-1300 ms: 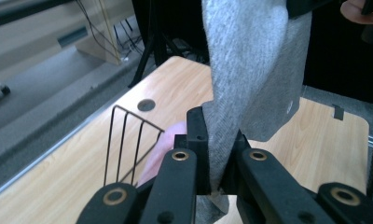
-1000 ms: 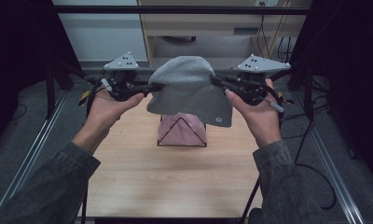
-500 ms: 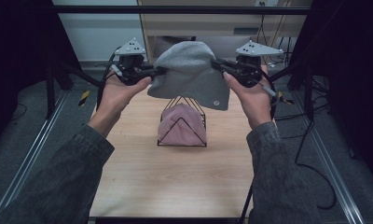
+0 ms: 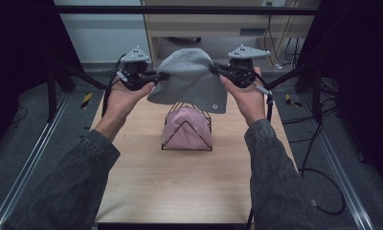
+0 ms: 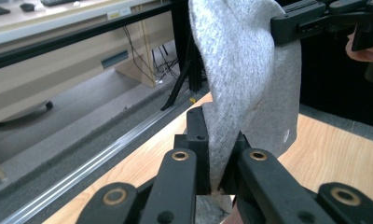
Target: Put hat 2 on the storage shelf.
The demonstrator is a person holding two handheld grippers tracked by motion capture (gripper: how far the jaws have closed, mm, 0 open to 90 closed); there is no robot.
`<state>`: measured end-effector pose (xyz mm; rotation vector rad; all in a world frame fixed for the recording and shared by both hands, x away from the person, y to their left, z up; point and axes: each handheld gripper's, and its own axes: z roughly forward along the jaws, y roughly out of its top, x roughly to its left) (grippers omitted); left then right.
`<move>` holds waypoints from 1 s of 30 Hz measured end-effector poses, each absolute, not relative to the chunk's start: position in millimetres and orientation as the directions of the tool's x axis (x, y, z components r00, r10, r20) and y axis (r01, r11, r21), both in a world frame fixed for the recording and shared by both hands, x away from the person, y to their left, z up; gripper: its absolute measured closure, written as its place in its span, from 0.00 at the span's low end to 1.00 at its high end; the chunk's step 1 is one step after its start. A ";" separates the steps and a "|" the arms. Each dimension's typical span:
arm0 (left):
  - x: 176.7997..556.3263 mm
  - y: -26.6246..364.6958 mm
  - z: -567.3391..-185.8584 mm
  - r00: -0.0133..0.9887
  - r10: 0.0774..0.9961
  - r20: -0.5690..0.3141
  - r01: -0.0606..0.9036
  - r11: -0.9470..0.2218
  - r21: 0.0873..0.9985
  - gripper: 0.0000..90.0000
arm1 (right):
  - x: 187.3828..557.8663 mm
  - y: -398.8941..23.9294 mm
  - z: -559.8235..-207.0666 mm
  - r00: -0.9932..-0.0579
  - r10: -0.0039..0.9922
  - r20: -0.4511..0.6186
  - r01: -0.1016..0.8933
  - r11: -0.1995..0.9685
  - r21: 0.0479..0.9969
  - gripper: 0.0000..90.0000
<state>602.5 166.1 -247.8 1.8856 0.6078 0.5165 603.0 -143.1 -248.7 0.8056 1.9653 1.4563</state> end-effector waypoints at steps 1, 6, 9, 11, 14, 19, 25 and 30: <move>603.9 165.1 -251.0 0.778 0.624 0.065 0.183 -0.325 0.928 0.96 | 606.3 -142.2 -251.5 -0.660 0.746 -0.090 0.142 0.242 0.960 0.95; 606.5 161.0 -258.7 0.782 0.620 0.070 0.189 -0.343 0.920 0.96 | 612.8 -142.7 -261.2 -0.653 0.750 -0.106 0.153 0.268 0.951 0.95; 608.6 157.1 -263.5 0.786 0.612 0.094 0.173 -0.363 0.916 0.96 | 615.9 -143.6 -265.8 -0.651 0.751 -0.109 0.155 0.272 0.950 0.95; 610.6 154.5 -267.9 0.785 0.613 0.089 0.185 -0.369 0.911 0.96 | 619.6 -143.7 -271.2 -0.646 0.756 -0.108 0.166 0.277 0.946 0.95; 610.6 152.8 -274.0 0.783 0.613 0.105 0.188 -0.394 0.899 0.96 | 621.2 -143.4 -276.1 -0.644 0.756 -0.115 0.169 0.287 0.943 0.95; 612.8 154.8 -284.0 0.782 0.617 0.090 0.208 -0.394 0.895 0.96 | 620.1 -143.5 -286.1 -0.648 0.754 -0.103 0.184 0.287 0.940 0.95; 612.3 154.1 -289.7 0.783 0.616 0.082 0.217 -0.395 0.893 0.96 | 618.8 -144.3 -293.8 -0.651 0.753 -0.093 0.197 0.286 0.938 0.95; 611.2 153.1 -292.3 0.786 0.613 0.081 0.218 -0.398 0.891 0.96 | 617.4 -146.4 -295.1 -0.655 0.751 -0.088 0.203 0.286 0.936 0.95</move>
